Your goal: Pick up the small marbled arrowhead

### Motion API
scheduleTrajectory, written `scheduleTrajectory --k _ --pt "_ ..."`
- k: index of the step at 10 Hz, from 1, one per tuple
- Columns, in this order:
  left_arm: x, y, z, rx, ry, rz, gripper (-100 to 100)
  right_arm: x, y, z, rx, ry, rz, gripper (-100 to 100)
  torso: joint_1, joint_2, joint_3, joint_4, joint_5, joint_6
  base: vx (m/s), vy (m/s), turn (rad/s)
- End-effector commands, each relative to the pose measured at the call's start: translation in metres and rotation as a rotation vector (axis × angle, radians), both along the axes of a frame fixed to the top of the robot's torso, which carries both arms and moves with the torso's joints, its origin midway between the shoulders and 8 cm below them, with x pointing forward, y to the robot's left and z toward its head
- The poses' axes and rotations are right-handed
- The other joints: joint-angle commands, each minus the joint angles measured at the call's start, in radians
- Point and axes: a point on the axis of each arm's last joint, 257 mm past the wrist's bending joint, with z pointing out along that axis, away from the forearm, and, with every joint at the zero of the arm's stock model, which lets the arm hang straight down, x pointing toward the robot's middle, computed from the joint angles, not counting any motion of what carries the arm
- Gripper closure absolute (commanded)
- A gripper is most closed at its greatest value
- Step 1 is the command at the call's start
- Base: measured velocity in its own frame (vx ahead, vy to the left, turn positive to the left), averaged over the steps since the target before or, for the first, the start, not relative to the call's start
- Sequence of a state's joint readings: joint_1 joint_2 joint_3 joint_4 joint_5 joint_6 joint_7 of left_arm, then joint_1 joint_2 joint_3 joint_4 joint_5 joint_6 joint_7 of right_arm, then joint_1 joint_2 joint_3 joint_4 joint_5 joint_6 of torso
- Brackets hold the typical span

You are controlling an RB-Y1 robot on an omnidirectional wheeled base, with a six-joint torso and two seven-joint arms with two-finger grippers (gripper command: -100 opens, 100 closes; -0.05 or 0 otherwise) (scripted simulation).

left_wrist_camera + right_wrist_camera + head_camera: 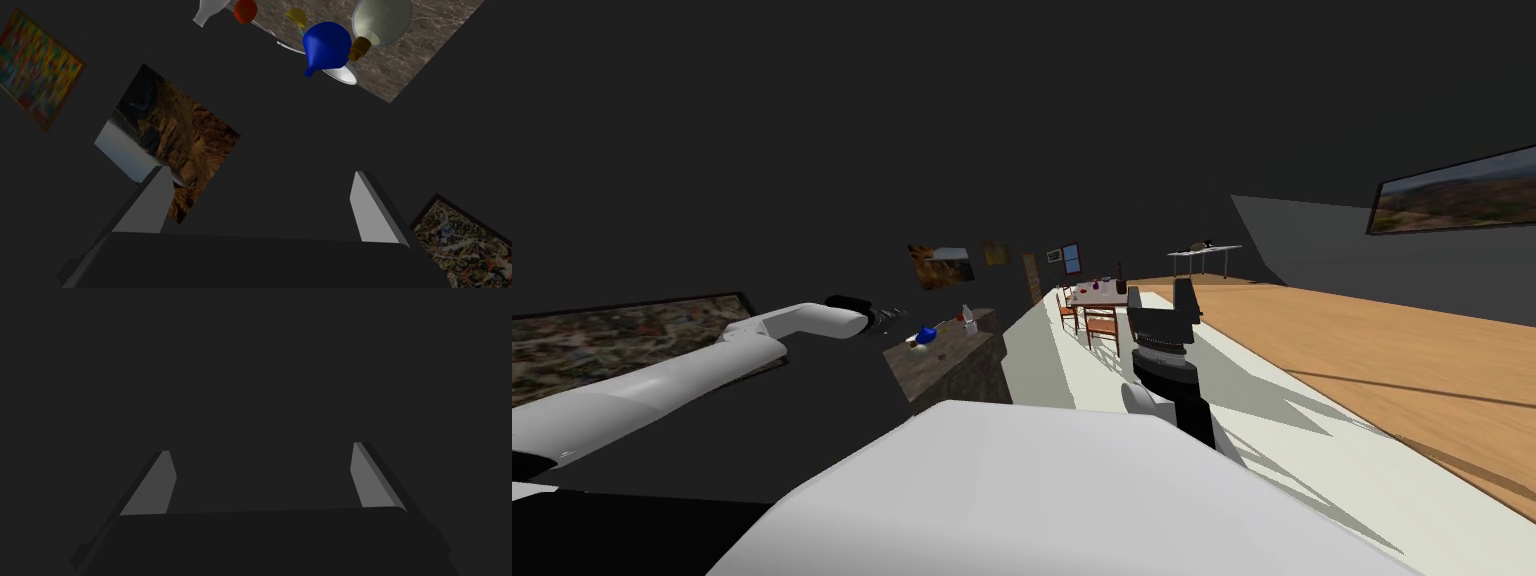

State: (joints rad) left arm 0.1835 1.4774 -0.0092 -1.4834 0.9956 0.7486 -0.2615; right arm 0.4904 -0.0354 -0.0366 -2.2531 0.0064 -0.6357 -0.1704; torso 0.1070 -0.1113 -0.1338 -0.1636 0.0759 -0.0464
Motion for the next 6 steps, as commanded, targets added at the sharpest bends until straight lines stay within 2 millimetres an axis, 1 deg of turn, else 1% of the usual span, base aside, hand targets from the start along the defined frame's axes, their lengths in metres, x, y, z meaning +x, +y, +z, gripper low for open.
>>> scheduleTrajectory --k 1,2,3,4,5,6 --pt "-0.010 0.001 -0.019 -0.016 0.038 0.010 -100 0.000 0.000 0.000 0.000 0.000 0.000 0 0.000 0.000 0.000 0.000 0.000 0.000 0.072 0.024 -0.059" --pt "-0.016 0.000 -0.027 -0.025 0.054 0.016 -100 0.000 0.000 0.000 0.000 0.000 0.000 0 -0.002 0.003 0.002 0.001 -0.001 0.000 0.065 0.028 -0.087" --pt "-0.038 -0.002 -0.054 -0.054 0.107 0.041 -100 0.000 0.000 0.000 0.000 0.000 0.000 0 -0.003 0.004 0.003 0.001 -0.001 0.000 0.123 0.051 -0.196" --pt "-0.047 -0.003 -0.064 -0.065 0.125 0.052 -100 0.000 0.000 0.000 0.000 0.000 0.000 0 0.000 0.003 0.002 0.001 0.000 0.000 0.145 0.057 -0.128" --pt "-0.075 -0.007 -0.094 -0.102 0.185 0.090 -100 0.000 0.000 0.000 0.000 0.000 0.000 0 0.000 0.001 0.001 0.000 0.000 0.000 0.171 0.060 -0.183" --pt "-0.085 -0.008 -0.104 -0.114 0.204 0.102 -100 0.000 0.000 0.000 0.000 0.000 0.000 0 0.001 -0.001 0.000 0.000 0.000 0.000 0.167 0.041 -0.137"
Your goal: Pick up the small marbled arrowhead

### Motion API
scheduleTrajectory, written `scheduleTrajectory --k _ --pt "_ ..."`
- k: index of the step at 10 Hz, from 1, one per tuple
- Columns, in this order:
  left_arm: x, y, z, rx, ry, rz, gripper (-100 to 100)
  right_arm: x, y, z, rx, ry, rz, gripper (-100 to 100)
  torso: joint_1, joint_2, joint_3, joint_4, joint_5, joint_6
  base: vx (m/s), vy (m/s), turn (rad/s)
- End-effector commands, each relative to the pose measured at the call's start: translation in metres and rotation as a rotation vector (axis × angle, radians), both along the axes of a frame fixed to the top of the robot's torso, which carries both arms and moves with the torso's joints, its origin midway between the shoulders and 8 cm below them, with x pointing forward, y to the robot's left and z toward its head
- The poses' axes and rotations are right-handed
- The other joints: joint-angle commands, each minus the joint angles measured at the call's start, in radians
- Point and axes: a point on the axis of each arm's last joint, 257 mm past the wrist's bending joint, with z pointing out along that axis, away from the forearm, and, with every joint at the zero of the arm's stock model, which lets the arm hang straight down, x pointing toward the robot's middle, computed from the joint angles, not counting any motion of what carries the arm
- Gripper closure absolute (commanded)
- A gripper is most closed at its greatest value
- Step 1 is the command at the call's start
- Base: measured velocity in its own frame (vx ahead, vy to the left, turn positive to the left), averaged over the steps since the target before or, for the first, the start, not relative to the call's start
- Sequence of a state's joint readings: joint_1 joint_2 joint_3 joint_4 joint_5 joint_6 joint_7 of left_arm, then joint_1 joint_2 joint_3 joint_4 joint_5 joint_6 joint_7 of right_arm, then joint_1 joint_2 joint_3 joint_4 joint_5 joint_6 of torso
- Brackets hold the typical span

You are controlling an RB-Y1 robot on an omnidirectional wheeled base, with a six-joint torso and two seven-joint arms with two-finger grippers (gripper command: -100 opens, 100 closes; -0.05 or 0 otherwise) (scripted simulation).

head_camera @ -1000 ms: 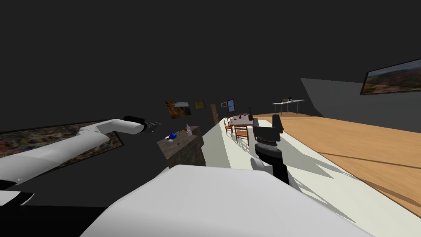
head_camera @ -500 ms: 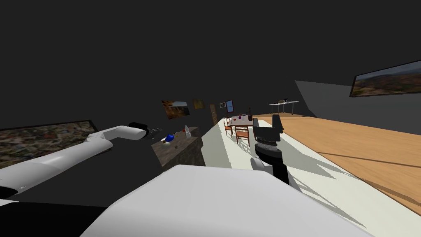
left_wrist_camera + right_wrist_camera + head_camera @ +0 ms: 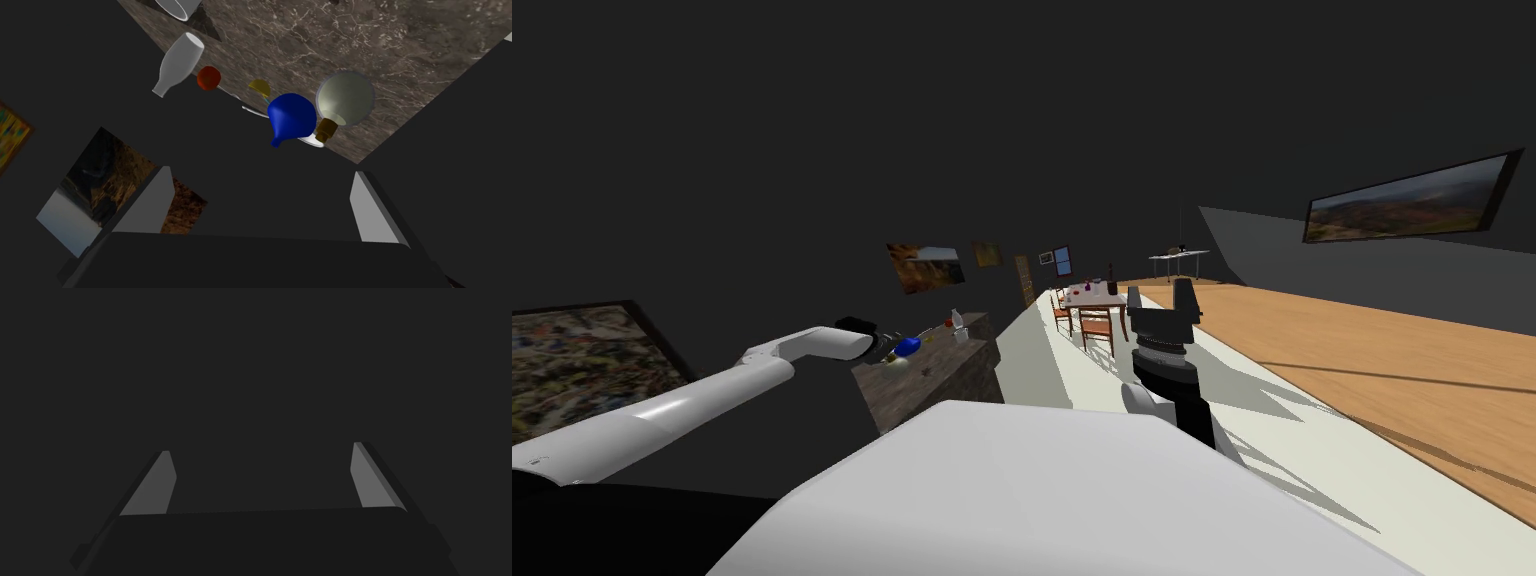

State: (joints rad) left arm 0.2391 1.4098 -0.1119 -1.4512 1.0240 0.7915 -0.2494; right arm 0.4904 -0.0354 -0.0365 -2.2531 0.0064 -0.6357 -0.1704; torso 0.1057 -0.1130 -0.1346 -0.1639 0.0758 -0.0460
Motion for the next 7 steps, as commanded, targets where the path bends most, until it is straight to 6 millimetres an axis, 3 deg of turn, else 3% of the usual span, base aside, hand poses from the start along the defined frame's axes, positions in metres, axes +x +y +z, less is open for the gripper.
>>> scheduleTrajectory --k 1,3,4,5,6,7 --pt "-0.013 -0.002 -0.009 -0.012 0.022 0.015 -100 0.000 0.000 0.000 0.000 0.000 0.000 0 0.000 0.000 0.000 0.000 0.000 0.000 0.096 0.015 -0.025" --pt "-0.030 -0.006 -0.026 -0.034 0.056 0.037 -100 0.000 0.000 0.000 0.000 0.000 0.000 0 -0.004 0.006 0.003 0.001 -0.002 -0.001 0.045 -0.001 -0.046" --pt "-0.026 -0.003 -0.020 -0.026 0.048 0.028 -100 0.000 0.000 0.000 0.000 0.000 0.000 0 -0.005 0.007 0.004 0.002 -0.002 -0.001 0.020 0.000 -0.012" --pt "-0.027 -0.004 -0.021 -0.028 0.048 0.030 0 0.000 0.000 0.000 0.000 0.000 0.000 0 -0.005 0.009 0.005 0.002 -0.002 -0.001 0.000 0.000 0.000" --pt "0.006 0.002 0.016 0.005 -0.031 0.007 -100 0.000 0.000 0.000 0.000 0.000 0.000 0 -0.006 0.010 0.006 0.002 -0.002 -0.001 -0.105 -0.042 0.081" --pt "0.006 0.002 0.016 0.005 -0.031 0.007 -100 0.000 0.000 0.000 0.000 0.000 0.000 0 -0.009 0.015 0.008 0.003 -0.003 -0.001 -0.161 -0.130 0.043"
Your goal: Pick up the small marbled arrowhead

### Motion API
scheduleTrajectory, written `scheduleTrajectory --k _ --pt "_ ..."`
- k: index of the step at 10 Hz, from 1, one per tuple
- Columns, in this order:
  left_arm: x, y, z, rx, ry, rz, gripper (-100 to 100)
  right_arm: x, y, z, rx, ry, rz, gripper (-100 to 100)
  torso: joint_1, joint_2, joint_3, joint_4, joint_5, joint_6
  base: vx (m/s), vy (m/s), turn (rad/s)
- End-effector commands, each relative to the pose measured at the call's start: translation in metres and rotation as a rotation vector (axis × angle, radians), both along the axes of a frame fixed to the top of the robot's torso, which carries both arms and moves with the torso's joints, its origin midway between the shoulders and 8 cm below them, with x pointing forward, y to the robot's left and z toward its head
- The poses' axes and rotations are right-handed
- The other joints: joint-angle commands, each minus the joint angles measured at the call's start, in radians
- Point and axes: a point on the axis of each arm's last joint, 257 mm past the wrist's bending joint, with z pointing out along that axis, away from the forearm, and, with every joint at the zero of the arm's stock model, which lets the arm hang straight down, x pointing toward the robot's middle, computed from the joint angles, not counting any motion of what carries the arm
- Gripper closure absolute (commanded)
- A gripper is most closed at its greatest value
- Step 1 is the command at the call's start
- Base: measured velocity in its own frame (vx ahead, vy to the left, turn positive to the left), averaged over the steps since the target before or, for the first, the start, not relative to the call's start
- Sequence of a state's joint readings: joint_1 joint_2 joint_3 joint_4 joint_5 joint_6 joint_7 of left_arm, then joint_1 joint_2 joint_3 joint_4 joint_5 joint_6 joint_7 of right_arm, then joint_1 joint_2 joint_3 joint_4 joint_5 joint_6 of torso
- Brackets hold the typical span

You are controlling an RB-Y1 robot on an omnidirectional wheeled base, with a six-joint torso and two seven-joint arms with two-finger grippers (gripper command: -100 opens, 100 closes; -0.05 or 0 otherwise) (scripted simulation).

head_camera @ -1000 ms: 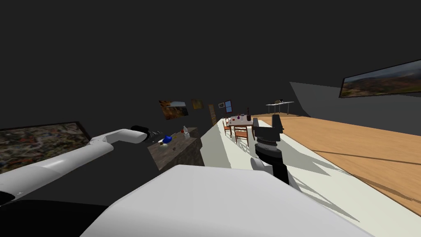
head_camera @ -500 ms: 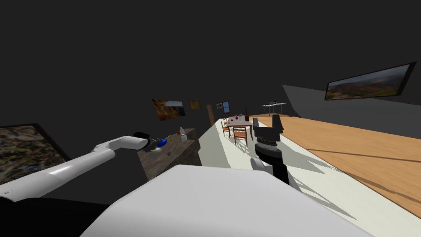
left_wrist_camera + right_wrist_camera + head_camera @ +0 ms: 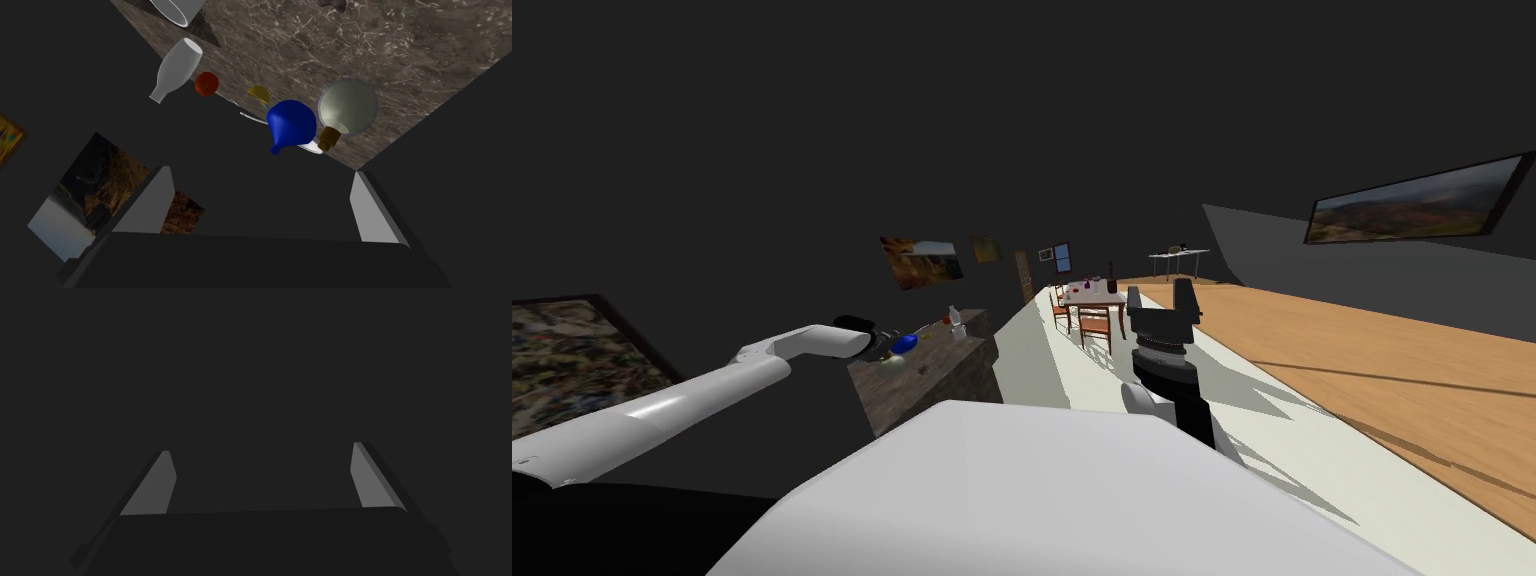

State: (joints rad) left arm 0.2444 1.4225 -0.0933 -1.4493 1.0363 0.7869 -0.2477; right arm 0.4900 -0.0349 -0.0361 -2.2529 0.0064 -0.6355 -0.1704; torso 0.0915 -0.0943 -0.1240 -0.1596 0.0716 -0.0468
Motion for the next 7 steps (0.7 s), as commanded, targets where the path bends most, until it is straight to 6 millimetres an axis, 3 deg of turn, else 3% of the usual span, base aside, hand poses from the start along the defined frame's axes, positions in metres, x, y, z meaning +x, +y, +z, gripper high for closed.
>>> scheduleTrajectory --k 1,4,5,7 --pt "0.018 0.001 0.025 0.019 -0.052 -0.011 -100 0.000 0.000 0.000 0.000 0.000 0.000 0 0.000 0.000 0.000 0.000 0.000 0.000 -0.181 -0.129 0.063" --pt "0.062 0.004 0.086 0.069 -0.171 -0.047 -100 0.000 0.000 0.000 0.000 0.000 0.000 0 -0.003 0.007 0.004 0.002 -0.001 0.000 -0.234 -0.125 0.074" --pt "0.062 0.004 0.086 0.069 -0.171 -0.047 -100 0.000 0.000 0.000 0.000 0.000 0.000 0 -0.001 0.007 0.004 0.002 -0.001 0.000 -0.137 -0.071 0.013" --pt "0.088 0.004 0.129 0.102 -0.250 -0.072 -100 0.000 0.000 0.000 0.000 0.000 0.000 0 0.002 0.001 0.001 0.000 0.000 0.000 -0.139 -0.072 0.053"
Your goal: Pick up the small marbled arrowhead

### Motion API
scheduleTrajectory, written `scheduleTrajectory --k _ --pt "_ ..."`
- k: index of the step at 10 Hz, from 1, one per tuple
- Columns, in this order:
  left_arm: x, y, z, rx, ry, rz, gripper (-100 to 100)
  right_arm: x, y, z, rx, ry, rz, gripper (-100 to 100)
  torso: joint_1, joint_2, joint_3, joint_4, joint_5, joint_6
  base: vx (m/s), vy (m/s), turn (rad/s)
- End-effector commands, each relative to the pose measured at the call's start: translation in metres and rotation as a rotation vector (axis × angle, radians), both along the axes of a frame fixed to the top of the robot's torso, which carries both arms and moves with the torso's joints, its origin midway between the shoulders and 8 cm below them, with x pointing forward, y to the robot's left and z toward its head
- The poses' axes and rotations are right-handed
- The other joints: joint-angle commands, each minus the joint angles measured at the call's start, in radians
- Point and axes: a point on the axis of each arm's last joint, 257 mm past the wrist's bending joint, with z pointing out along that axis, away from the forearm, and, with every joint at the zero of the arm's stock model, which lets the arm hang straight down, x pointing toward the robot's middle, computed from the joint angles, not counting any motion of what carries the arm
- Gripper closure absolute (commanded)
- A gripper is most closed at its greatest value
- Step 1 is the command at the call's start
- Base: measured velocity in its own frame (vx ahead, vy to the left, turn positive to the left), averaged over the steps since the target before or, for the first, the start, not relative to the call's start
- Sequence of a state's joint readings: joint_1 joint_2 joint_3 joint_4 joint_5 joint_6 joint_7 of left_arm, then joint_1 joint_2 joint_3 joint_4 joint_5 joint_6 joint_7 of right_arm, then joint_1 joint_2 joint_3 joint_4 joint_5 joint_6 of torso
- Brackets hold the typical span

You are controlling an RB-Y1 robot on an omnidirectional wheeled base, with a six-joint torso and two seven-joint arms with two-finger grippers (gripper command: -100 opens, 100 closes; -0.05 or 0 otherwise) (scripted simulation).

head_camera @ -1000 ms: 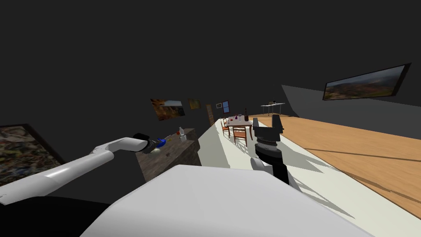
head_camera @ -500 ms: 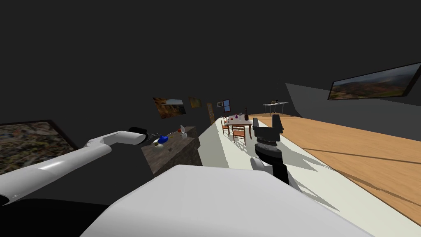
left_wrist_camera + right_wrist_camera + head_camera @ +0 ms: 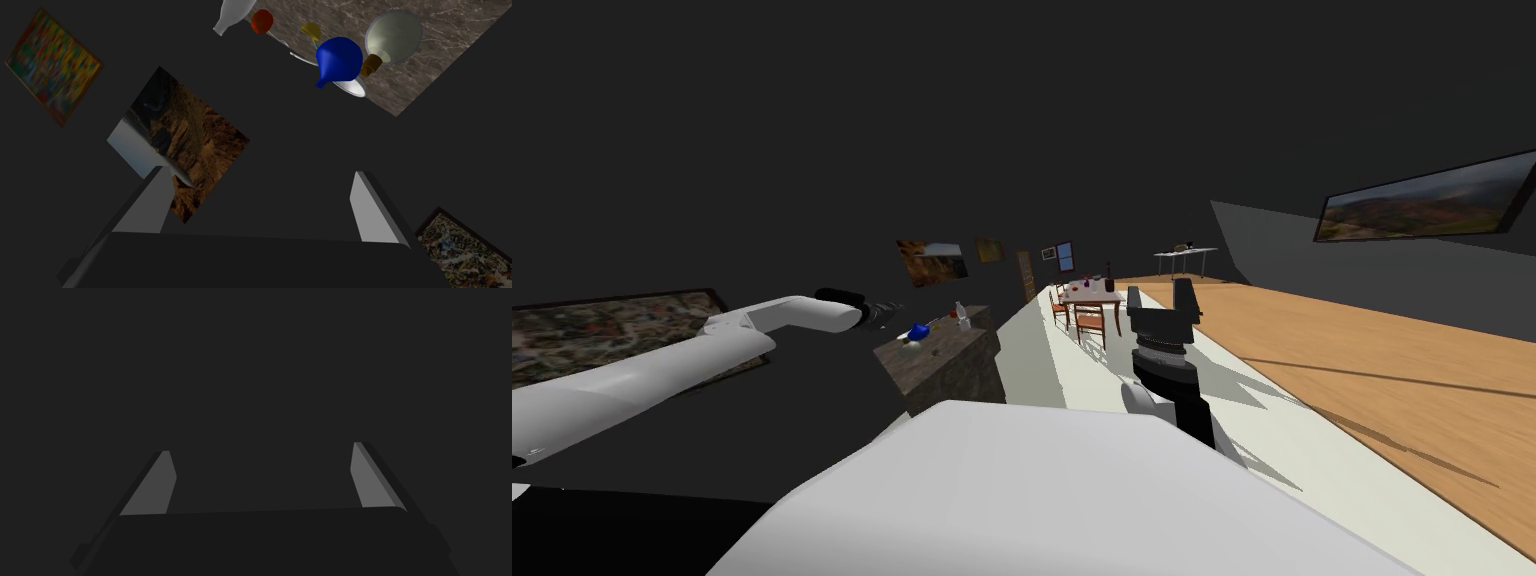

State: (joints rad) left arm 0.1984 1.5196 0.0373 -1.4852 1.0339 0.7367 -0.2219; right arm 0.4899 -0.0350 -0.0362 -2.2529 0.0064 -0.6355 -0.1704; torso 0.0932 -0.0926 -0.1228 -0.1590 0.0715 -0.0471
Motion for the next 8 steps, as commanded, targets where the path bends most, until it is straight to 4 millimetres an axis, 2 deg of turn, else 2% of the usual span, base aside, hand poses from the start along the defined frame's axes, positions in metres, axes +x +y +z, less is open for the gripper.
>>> scheduleTrajectory --k 1,3,4,8 --pt "0.0221 -0.0030 0.0354 0.028 -0.065 -0.023 -100 0.0000 0.0000 0.0000 0.000 0.000 0.000 0 0.000 0.000 0.000 0.000 0.000 0.000 -0.185 -0.104 0.076" --pt "0.0211 -0.0044 0.0326 0.024 -0.061 -0.020 -100 0.0000 0.0000 0.0000 0.000 0.000 0.000 0 -0.001 0.000 0.000 0.000 0.000 0.000 -0.106 -0.069 0.018" --pt "0.0217 -0.0041 0.0331 0.025 -0.061 -0.021 100 0.0000 0.0000 0.0000 0.000 0.000 0.000 0 0.002 -0.005 -0.002 -0.001 0.001 0.000 -0.014 -0.010 0.005" --pt "0.0217 -0.0042 0.0332 0.025 -0.061 -0.021 100 -0.0001 -0.0001 0.0000 0.000 0.000 0.000 0 0.006 -0.011 -0.006 -0.003 0.002 0.000 -0.002 -0.001 0.000"
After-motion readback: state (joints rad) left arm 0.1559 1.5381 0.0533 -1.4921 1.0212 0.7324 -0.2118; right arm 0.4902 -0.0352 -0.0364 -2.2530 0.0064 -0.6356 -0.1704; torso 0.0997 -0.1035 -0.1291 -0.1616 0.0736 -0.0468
